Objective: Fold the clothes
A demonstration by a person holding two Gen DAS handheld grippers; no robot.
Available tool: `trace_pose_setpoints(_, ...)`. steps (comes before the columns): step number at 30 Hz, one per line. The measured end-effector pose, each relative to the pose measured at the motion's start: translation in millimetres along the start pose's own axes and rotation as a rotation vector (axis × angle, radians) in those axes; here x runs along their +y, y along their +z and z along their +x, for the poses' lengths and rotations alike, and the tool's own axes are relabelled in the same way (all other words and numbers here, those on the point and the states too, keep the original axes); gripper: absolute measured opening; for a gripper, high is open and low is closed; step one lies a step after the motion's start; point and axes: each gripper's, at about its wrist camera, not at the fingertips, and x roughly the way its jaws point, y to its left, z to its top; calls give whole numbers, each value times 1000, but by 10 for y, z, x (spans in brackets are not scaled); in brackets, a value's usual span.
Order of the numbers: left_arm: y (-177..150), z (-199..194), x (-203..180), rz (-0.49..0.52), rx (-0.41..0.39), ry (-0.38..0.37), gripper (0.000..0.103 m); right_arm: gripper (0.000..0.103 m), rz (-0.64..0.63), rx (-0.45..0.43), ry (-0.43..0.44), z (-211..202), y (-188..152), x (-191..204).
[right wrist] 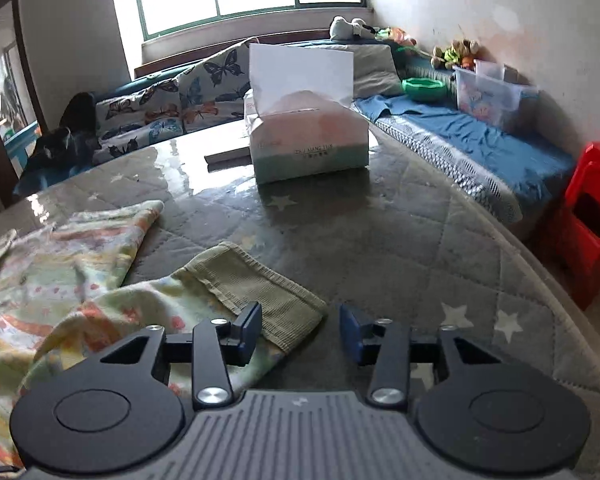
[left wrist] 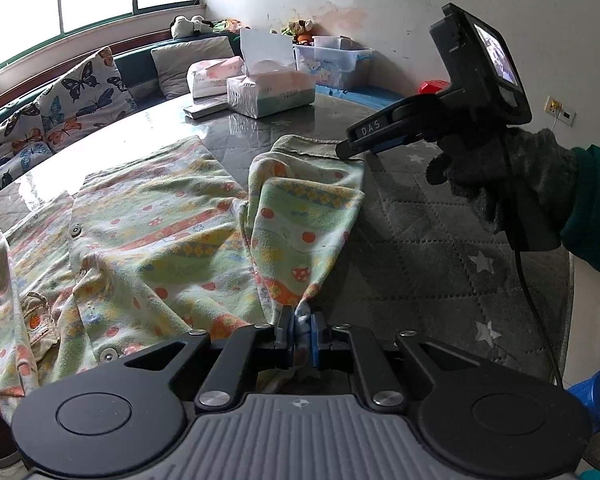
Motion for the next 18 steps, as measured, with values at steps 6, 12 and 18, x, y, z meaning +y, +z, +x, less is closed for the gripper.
trace_pose_setpoints(6, -1, -10, -5, 4, -3, 1, 9, 5, -7, -52, -40, -232, -10, -52)
trace_pose_setpoints(12, 4, -4, -25, 12, -7, -8, 9, 3, -28, -116, -157, -722, -159, -219)
trace_pose_setpoints(18, -11, 20, -54, 33, -10, -10, 9, 4, -7, -87, -259, -962, -523, -386)
